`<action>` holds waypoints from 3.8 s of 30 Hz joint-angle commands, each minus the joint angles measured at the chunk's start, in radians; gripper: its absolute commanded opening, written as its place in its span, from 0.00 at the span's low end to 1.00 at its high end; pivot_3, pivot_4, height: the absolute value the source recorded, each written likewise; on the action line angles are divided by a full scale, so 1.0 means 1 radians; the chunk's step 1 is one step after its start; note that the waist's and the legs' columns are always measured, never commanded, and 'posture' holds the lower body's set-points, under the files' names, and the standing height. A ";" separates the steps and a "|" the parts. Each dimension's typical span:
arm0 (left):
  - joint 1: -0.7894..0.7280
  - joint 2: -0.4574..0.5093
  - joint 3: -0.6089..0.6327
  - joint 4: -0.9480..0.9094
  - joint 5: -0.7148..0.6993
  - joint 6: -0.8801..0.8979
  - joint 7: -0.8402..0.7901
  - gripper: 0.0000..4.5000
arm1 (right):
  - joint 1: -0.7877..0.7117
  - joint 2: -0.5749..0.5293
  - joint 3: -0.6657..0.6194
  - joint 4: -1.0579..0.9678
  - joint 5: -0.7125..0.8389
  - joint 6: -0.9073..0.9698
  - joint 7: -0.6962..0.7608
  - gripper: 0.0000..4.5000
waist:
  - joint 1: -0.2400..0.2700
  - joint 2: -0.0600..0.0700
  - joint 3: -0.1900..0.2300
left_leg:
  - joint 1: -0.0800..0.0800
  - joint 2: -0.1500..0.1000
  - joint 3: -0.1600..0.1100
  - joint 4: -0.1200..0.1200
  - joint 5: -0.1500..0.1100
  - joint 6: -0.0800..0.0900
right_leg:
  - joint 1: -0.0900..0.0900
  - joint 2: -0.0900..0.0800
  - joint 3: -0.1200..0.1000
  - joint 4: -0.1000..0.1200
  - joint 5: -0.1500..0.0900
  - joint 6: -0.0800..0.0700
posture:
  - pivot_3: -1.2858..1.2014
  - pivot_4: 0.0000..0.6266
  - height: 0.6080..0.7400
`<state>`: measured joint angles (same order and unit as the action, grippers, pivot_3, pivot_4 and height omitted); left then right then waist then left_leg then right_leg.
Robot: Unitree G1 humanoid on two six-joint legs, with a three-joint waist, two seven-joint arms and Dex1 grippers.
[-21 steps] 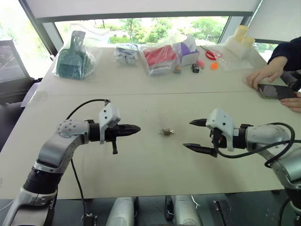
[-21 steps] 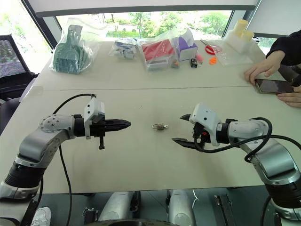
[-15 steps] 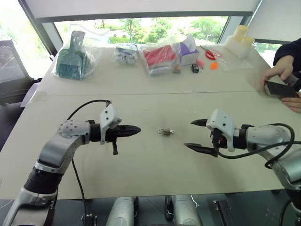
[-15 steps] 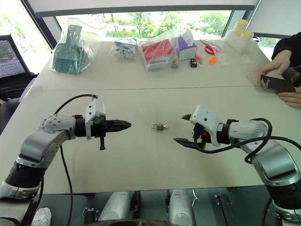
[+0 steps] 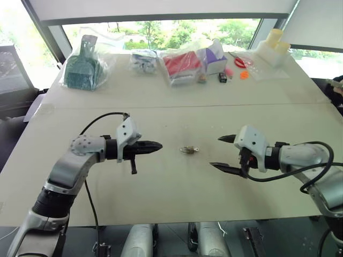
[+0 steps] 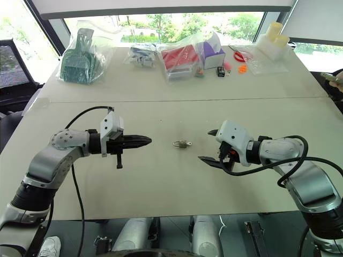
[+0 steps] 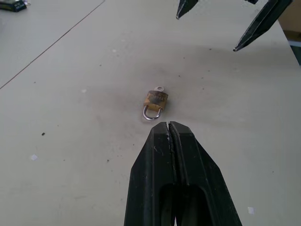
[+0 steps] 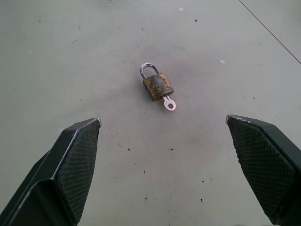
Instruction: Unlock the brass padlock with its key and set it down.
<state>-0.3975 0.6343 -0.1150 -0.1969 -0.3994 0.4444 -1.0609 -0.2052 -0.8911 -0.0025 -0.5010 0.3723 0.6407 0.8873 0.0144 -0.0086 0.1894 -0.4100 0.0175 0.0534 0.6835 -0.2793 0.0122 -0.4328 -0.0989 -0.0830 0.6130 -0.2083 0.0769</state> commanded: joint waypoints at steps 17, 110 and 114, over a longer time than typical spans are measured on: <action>-0.090 -0.175 -0.115 0.200 0.126 -0.168 0.037 0.62 | -0.010 0.019 -0.003 -0.037 -0.029 -0.028 -0.044 1.00 | 0.001 0.000 0.000 | 0.000 -0.001 0.000 0.001 0.000 0.000 | 0.001 0.000 0.000 0.000 0.000 0.001 | 0.52 0.24 1.00; -0.312 -0.265 -0.155 0.559 0.379 -0.796 -0.089 0.16 | -0.334 0.255 0.271 0.190 -0.422 -0.305 0.128 0.01 | 0.023 -0.001 -0.001 | 0.001 -0.001 0.001 0.002 0.000 0.000 | 0.001 0.001 -0.001 0.002 0.003 0.003 | 0.52 0.24 1.00; -0.295 -0.269 -0.122 0.510 0.265 -0.587 -0.137 0.16 | -0.327 0.241 0.278 0.231 -0.532 -0.538 0.027 0.01 | 0.022 0.000 -0.001 | 0.001 -0.002 0.001 0.002 0.000 0.000 | 0.001 0.001 -0.001 0.002 0.003 0.004 | 0.52 0.24 1.00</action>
<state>-0.6956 0.3764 -0.2428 0.3604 -0.0759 -0.2348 -1.1795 -0.5133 -0.6514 0.2736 -0.2373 -0.1353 0.2463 0.9618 0.0366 -0.0090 0.1886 -0.4092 0.0158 0.0547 0.6857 -0.2792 0.0126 -0.4317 -0.0975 -0.0838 0.6152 -0.2052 0.0806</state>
